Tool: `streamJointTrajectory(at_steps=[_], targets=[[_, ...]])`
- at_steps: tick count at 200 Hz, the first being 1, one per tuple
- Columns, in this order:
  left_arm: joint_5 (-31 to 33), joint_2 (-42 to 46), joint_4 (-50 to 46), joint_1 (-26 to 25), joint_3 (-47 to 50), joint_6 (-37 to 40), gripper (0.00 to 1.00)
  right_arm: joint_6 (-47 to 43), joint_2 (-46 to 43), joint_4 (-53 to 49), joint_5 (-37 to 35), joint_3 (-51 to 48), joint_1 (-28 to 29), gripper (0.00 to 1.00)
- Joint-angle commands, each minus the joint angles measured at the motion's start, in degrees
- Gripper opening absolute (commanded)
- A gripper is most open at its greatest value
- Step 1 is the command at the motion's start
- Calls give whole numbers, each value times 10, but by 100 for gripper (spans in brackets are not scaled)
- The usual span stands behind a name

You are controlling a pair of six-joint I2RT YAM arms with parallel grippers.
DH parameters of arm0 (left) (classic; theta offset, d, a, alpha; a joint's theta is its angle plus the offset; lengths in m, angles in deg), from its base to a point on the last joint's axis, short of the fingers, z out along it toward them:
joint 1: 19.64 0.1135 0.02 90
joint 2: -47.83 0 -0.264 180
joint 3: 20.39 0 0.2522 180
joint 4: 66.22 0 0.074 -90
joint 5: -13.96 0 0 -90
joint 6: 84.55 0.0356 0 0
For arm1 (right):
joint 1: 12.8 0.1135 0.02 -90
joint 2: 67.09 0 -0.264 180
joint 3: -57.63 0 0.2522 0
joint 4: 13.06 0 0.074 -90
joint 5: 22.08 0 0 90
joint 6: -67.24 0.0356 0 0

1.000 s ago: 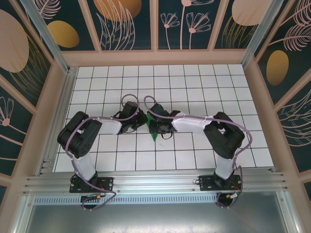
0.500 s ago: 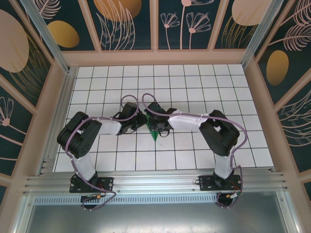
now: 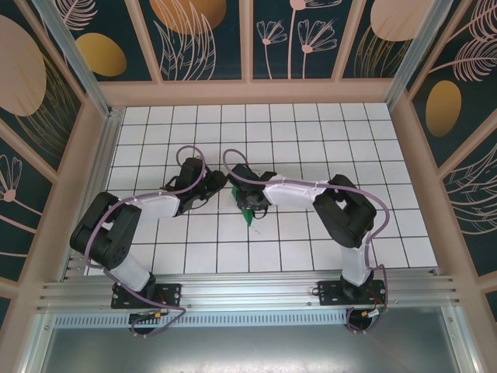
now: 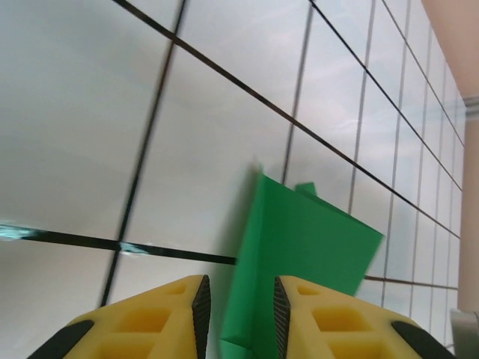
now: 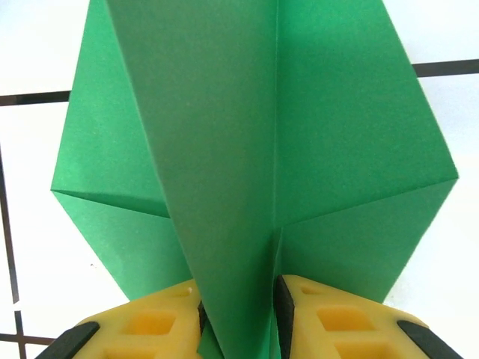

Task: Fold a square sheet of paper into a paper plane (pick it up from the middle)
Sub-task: Move the paper plane to the top-center of the table.

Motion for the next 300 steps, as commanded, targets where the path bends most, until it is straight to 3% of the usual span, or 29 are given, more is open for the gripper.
streamJointTrajectory(at_steps=[1,55,105,127,156,194,232,300], targets=[[15,16,-33,20,19,2,31,10,18,-33,-17,28,5,31],[24,39,-52,50,32,13,33,15,38,-59,-41,58,7,27],[29,50,-71,66,34,23,35,12,43,-83,-72,84,9,6],[32,58,-82,75,35,30,35,-7,46,-93,-92,107,7,1],[37,73,-97,90,37,40,36,-66,54,-84,-105,141,-12,1],[56,93,-123,99,39,53,39,-136,124,-72,-59,226,-56,2],[74,94,-151,99,31,63,48,-138,211,-108,-56,344,-79,4],[72,85,-157,99,25,65,55,-138,258,-116,-45,404,-90,13]])
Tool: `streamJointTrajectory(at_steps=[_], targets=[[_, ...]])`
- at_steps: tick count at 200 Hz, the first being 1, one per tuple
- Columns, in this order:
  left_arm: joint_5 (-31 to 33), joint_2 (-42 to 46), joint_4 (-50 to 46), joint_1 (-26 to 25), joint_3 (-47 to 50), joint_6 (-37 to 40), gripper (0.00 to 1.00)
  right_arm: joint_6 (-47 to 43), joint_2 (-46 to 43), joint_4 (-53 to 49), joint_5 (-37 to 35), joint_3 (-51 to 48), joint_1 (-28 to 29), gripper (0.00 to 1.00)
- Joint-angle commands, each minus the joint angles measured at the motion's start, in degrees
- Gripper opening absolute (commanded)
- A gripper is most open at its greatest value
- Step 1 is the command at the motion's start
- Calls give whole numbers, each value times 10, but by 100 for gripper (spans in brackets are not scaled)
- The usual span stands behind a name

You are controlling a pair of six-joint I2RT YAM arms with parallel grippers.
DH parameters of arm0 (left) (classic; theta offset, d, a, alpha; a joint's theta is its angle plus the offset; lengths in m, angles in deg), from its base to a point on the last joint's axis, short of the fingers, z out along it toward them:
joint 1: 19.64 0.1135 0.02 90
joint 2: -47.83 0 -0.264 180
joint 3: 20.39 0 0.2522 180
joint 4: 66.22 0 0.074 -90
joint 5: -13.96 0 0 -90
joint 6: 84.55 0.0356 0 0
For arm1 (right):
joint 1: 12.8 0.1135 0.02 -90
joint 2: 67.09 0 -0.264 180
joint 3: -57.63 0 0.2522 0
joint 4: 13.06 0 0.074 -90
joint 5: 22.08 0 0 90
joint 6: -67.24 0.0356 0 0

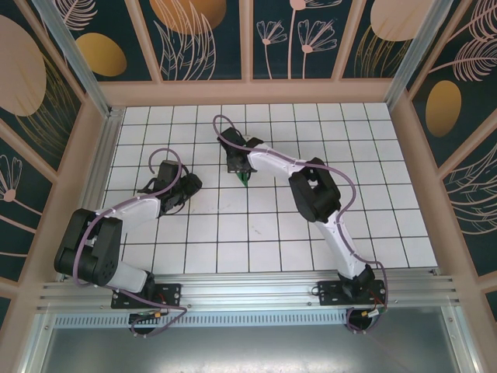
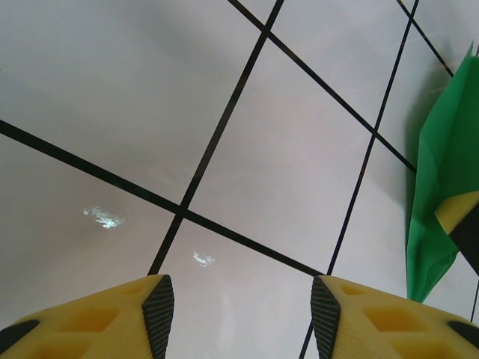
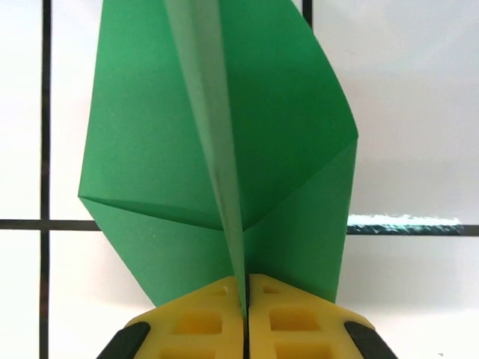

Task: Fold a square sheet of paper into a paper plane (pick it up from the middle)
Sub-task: Move the paper plane to the top-center of the table.

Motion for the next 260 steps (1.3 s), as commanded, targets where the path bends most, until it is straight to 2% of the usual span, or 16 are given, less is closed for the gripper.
streamJointTrajectory(at_steps=[1,32,68,85,135,154,176,210,216,225,260], targets=[[6,0,-10,3,-8,8,55,-12,15,-26,4,25,-4,13],[-2,-10,-5,3,-9,6,56,-14,15,-45,-3,46,-4,24],[-3,-11,-4,3,-11,8,57,-17,8,-60,-2,63,-4,27],[2,-8,-7,3,-14,10,57,-17,-6,-69,-2,71,-2,35],[58,25,-59,3,-53,36,60,-20,-143,-47,-61,39,0,58],[102,47,-87,3,-73,52,64,-20,-220,-8,-92,-21,-13,65],[167,78,-110,4,-92,73,76,-31,-322,80,-120,-137,-43,73],[264,133,-109,5,-100,120,95,-76,-461,220,-107,-323,-113,90],[278,141,-104,6,-101,135,98,-84,-481,237,-107,-350,-140,94],[296,153,-92,6,-99,163,99,-93,-510,262,-112,-390,-160,99],[367,205,-8,7,-55,264,98,-133,-610,353,-151,-538,-232,99]])
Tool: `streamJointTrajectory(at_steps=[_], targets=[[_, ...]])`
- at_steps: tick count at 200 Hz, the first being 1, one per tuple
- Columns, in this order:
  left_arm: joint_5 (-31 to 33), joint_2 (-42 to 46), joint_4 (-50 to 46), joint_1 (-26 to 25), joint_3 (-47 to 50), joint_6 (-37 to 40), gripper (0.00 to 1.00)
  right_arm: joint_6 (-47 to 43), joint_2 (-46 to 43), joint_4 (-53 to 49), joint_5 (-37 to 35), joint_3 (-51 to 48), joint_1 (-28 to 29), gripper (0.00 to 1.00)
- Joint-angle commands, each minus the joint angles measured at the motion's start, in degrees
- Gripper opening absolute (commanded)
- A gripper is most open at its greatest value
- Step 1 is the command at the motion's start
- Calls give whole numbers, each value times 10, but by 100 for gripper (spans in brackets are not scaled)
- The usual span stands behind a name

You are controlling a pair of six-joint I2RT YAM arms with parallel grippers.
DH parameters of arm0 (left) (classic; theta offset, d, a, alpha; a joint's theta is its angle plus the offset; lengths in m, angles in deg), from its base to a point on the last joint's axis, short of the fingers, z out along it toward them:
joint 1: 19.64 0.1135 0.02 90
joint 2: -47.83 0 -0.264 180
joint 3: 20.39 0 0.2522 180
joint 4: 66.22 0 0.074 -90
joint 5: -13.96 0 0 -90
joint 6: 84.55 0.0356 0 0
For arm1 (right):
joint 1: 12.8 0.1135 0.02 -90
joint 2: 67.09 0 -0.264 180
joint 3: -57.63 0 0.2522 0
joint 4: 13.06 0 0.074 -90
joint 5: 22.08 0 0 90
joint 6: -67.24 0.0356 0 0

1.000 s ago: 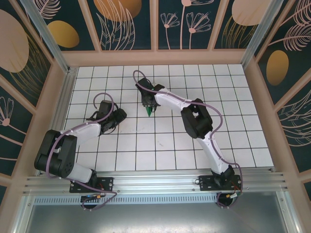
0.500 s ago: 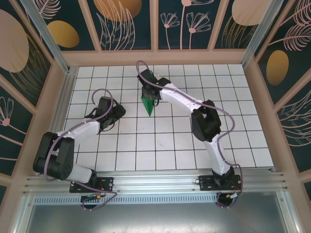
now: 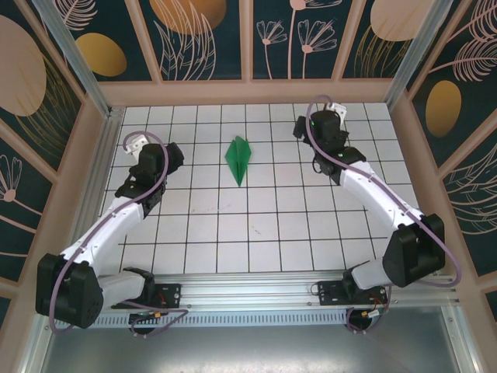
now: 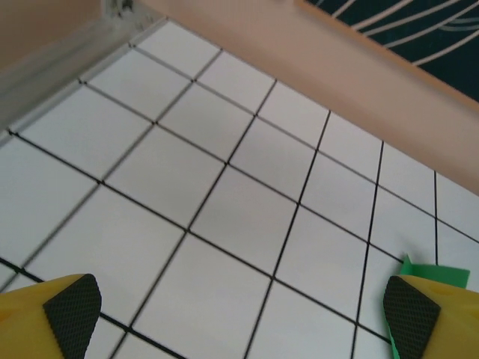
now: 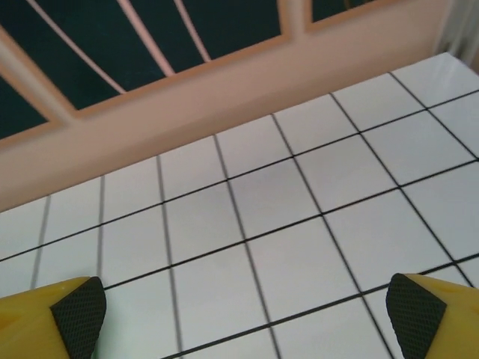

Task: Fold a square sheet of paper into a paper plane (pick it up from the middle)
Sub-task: Move the paper plane to the top-center of the table, then reset both arms

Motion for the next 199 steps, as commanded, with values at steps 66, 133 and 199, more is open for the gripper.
streamJointTrajectory(at_steps=[66,133,199], targets=[[204,111,317,24,226,226,99,-96,-188,303,-65,-350,-144,99],[103,12,528,75,329,298,99,-195,-181,554,25,-535,-168,99],[-51,-81,724,116,358,326,99,-217,-51,700,103,-534,-186,99]])
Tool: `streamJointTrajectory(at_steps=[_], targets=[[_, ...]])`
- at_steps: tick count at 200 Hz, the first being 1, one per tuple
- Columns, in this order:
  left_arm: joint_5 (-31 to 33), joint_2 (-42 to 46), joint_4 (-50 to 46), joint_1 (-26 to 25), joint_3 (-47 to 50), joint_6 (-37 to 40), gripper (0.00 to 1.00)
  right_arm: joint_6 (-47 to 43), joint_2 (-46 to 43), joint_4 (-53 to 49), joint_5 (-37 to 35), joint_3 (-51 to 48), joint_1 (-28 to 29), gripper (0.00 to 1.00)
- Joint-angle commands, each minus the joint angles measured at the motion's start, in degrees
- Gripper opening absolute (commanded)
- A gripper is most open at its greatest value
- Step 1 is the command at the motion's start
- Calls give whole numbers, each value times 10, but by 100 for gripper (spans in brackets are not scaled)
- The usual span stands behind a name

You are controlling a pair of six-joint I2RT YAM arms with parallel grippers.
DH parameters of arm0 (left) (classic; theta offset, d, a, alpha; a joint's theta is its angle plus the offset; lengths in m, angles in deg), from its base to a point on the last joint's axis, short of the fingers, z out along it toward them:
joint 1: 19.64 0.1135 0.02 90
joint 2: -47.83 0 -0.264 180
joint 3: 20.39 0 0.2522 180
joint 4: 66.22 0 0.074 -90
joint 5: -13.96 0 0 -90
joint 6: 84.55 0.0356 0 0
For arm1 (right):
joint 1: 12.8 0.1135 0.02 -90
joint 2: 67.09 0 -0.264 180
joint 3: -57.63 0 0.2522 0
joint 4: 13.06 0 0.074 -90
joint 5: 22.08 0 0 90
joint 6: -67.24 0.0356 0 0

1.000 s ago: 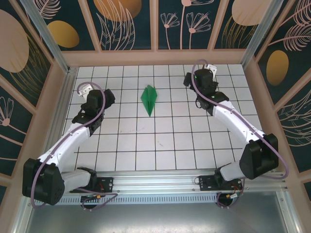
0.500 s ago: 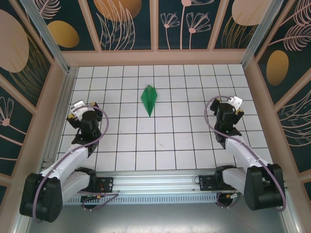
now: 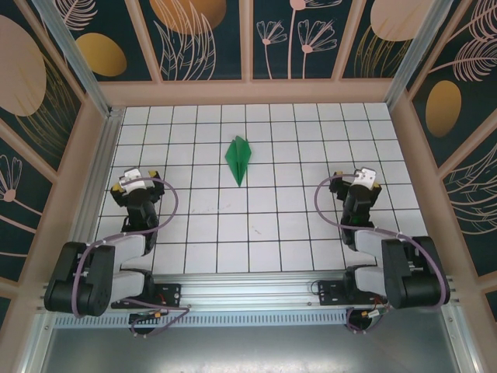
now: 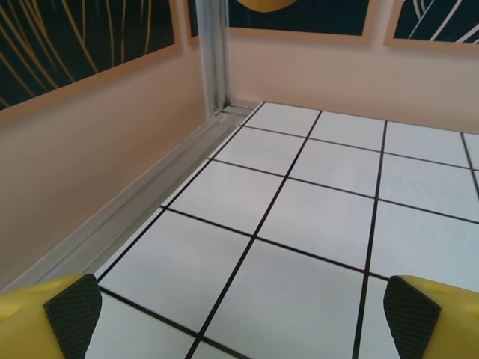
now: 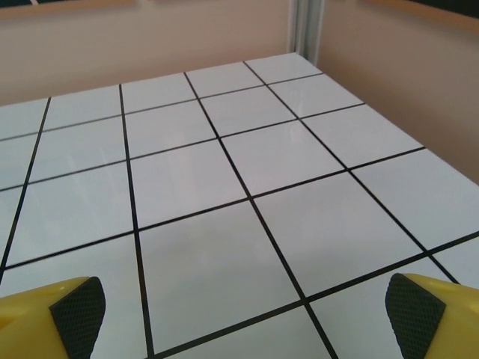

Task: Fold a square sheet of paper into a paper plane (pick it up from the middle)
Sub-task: Reset both arms

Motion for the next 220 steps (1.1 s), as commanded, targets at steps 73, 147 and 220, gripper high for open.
streamJointTrajectory(at_steps=[73,147,220], targets=[[-134,-136,231,27,-2,35,99,-25,129,210,152,14,-53,99],[-99,-158,251,28,-2,22,99,-16,155,219,175,18,-67,99],[-123,-157,244,28,-5,30,98,-16,155,219,175,18,-67,99]])
